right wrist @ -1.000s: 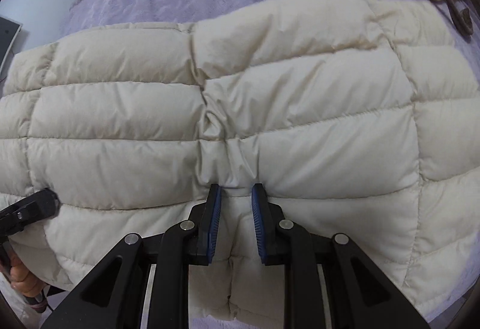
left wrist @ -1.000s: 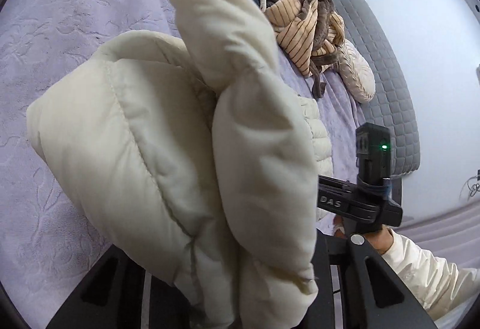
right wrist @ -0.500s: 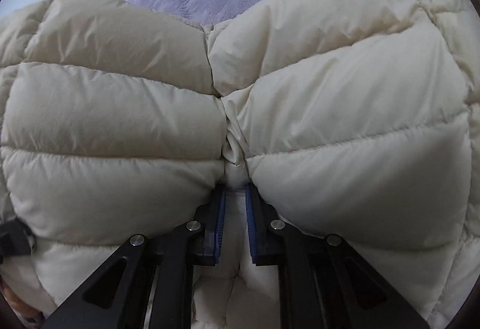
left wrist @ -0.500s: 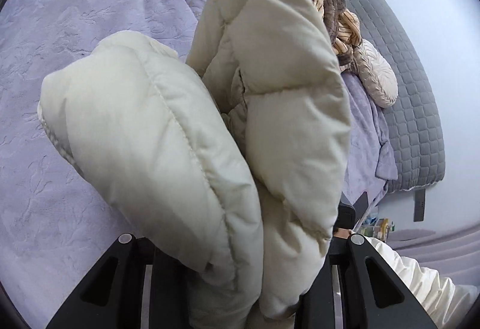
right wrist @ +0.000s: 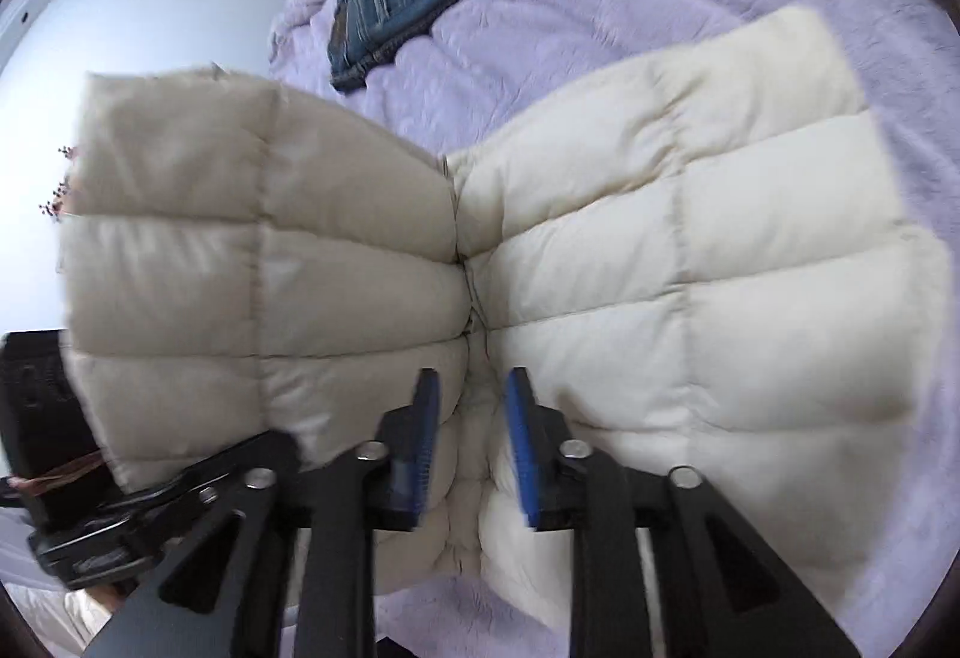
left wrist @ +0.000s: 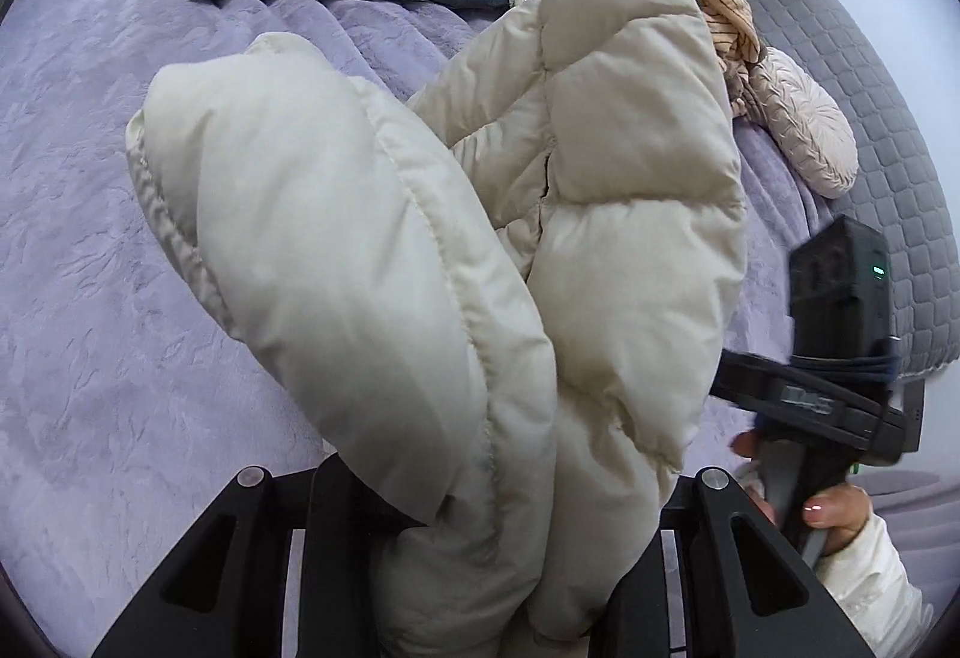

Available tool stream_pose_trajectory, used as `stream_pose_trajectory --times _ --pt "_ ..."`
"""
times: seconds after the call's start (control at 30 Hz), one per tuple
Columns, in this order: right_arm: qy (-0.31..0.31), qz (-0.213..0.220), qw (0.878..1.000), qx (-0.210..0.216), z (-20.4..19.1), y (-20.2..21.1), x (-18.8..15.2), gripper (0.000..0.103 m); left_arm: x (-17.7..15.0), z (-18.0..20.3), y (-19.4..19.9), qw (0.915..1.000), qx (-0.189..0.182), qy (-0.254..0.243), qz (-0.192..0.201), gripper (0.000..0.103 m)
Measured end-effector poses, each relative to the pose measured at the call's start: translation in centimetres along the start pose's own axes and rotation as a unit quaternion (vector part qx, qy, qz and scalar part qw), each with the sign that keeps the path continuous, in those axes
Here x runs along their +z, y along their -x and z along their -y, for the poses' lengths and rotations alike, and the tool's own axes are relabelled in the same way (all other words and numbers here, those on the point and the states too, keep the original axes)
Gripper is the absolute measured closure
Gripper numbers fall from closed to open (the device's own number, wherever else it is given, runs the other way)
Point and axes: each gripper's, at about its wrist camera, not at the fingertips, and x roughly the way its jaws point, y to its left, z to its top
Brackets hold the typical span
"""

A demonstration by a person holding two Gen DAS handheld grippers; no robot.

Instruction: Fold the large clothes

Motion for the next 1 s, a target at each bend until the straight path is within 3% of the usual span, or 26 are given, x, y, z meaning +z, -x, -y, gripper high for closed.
stream_pose_trajectory --times 0.03,0.1,0.17,0.2,0.27,0.33,0.43,0.47,0.57,0.67,0.83,1.0 --pt "0.001 0.019 1.0 -0.007 0.3 2.0 -0.3 0.026 0.0 0.4 -0.1 1.0 0.005 0.0 -0.001 0.07" --pt "0.009 0.056 0.997 -0.042 0.9 5.4 -1.5 0.026 0.2 1.2 -0.6 0.9998 0.018 -0.001 -0.002 0.07" --pt "0.01 0.081 0.991 -0.105 2.3 7.7 -2.7 0.028 0.2 2.2 -0.8 0.9994 0.033 -0.006 -0.005 0.07" --pt "0.001 0.088 0.988 -0.126 3.2 8.4 -3.4 0.034 0.1 2.8 -0.9 0.9991 0.04 -0.011 -0.007 0.07" --pt "-0.042 0.082 0.988 -0.12 6.0 8.5 -4.0 0.054 0.2 4.0 -1.5 0.9983 0.054 -0.021 -0.011 0.07" --pt "-0.08 0.063 0.99 -0.098 9.1 7.8 -4.4 0.082 -0.1 5.7 -2.1 0.9972 0.065 -0.033 -0.017 0.069" --pt "-0.096 0.047 0.992 -0.073 11.8 6.1 -4.9 0.089 0.0 7.8 -3.5 0.9947 0.081 -0.057 -0.029 0.069" --pt "-0.1 0.045 0.992 -0.063 12.5 5.7 -5.2 0.089 -0.1 8.5 -3.9 0.994 0.081 -0.064 -0.033 0.062" --pt "-0.12 0.037 0.992 -0.031 14.3 3.9 -5.0 0.089 -0.3 10.2 -5.0 0.9957 0.041 -0.072 -0.042 0.037" --pt "-0.135 0.029 0.99 0.003 15.8 3.0 -4.7 0.089 -0.5 11.5 -5.8 0.9953 -0.008 -0.083 -0.048 0.028" --pt "-0.145 0.017 0.989 0.031 17.7 1.9 -3.9 0.089 -0.9 12.9 -7.4 0.9881 -0.102 -0.095 -0.064 0.025" --pt "-0.147 0.012 0.988 0.043 18.8 2.7 -3.0 0.089 -1.5 15.4 -8.2 0.9848 -0.099 -0.129 -0.06 0.025"
